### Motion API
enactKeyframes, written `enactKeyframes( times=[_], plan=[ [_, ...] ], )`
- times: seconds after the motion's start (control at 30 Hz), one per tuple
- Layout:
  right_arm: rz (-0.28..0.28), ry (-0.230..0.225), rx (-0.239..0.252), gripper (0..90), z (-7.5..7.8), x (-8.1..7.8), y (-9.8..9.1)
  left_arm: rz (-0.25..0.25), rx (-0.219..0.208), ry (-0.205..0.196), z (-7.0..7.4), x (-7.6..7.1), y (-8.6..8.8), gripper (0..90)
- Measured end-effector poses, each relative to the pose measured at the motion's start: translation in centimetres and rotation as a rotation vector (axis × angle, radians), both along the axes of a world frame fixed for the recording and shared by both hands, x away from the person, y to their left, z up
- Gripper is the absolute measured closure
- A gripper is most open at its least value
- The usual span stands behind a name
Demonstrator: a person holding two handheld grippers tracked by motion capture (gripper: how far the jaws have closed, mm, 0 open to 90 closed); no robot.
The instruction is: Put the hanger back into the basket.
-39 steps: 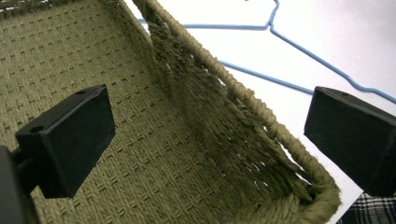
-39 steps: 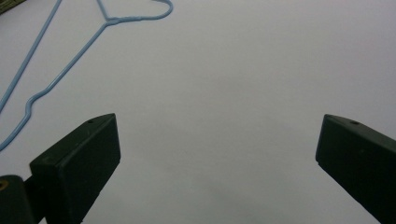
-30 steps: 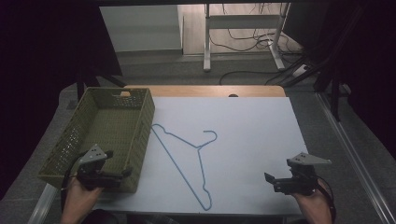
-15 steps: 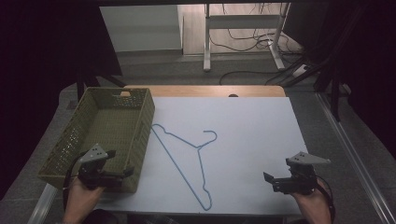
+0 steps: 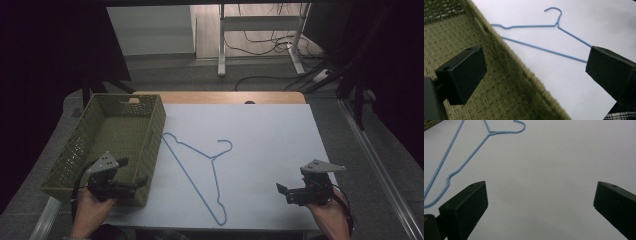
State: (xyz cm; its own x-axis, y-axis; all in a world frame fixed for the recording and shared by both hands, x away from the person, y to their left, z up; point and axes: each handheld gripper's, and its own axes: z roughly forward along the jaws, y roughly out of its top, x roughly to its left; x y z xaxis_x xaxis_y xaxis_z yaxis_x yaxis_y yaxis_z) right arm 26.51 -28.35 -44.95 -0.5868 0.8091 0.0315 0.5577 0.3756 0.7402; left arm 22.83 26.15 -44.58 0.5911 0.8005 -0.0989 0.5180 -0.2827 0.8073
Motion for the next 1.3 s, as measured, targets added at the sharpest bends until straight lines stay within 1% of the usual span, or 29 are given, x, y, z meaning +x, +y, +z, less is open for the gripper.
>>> enactKeyframes(
  times=[0.03,0.1,0.13,0.17,0.27,0.3,0.33,0.37,0.43,0.53,0.6,0.63,0.67,0.7,0.73,0.77,0.83,0.93,1.07,1.2,1.3],
  plan=[
    [0.003,0.000,-0.008,0.0,0.0,0.1,0.3,0.001,0.003,-0.005,0.1,0.0,-0.2,3.4],
    [0.008,0.002,-0.008,0.0,0.1,0.3,0.6,-0.010,-0.002,-0.010,0.4,0.2,-0.7,3.2],
    [0.008,0.002,-0.008,0.0,0.1,0.3,0.6,-0.010,-0.002,-0.010,0.4,0.2,-0.7,3.0],
    [0.011,0.000,-0.012,0.0,0.1,0.5,0.8,-0.020,0.000,-0.012,0.6,0.4,-1.1,3.0],
    [0.013,0.003,-0.005,0.0,0.2,0.6,1.0,-0.034,0.002,-0.011,0.9,0.6,-1.6,2.9],
    [0.011,0.003,0.006,0.0,0.4,0.8,1.1,-0.044,0.001,-0.008,1.2,0.8,-2.1,2.9],
    [0.011,0.003,0.006,0.0,0.4,0.8,1.1,-0.044,0.001,-0.008,1.2,0.8,-2.1,3.0],
    [0.011,-0.004,0.009,0.0,0.6,1.0,1.3,-0.060,-0.003,-0.004,1.4,1.0,-2.7,3.0],
    [0.011,-0.003,0.011,0.0,0.7,1.1,1.4,-0.067,-0.001,-0.003,1.5,1.1,-3.1,3.0],
    [0.015,-0.008,0.018,0.0,0.9,1.3,1.6,-0.086,0.012,0.004,1.6,1.5,-4.3,3.2],
    [0.021,-0.001,0.022,0.0,0.9,1.5,1.7,-0.113,0.015,0.019,1.8,1.7,-5.5,3.6],
    [0.023,-0.001,0.025,0.0,1.0,1.5,1.8,-0.119,0.015,0.020,1.8,1.8,-5.8,3.6],
    [0.023,-0.001,0.025,0.0,1.0,1.5,1.8,-0.119,0.015,0.020,1.8,1.8,-5.8,3.8],
    [0.023,-0.006,0.023,0.0,1.0,1.7,1.9,-0.135,0.015,0.024,1.9,2.0,-6.4,3.7],
    [0.023,-0.006,0.023,0.0,1.0,1.7,1.9,-0.135,0.015,0.024,1.9,2.0,-6.4,3.7],
    [0.025,-0.007,0.020,0.0,1.0,1.8,1.9,-0.141,0.013,0.022,2.0,2.1,-6.7,3.7],
    [0.026,-0.008,0.018,0.0,1.2,2.0,2.0,-0.162,0.008,0.033,2.0,2.3,-7.6,3.4],
    [0.031,-0.006,0.012,0.0,1.4,2.3,2.3,-0.175,0.015,0.033,2.0,2.5,-8.5,2.6],
    [0.042,-0.006,0.003,0.0,1.6,2.6,2.7,-0.198,0.001,0.050,1.7,2.9,-9.5,2.0],
    [0.054,-0.004,-0.006,0.0,1.7,3.1,3.1,-0.210,0.013,0.053,1.2,3.3,-10.8,1.7],
    [0.065,-0.004,-0.007,0.0,1.7,3.5,3.4,-0.220,0.008,0.062,0.5,3.8,-11.6,1.6]
  ],
)
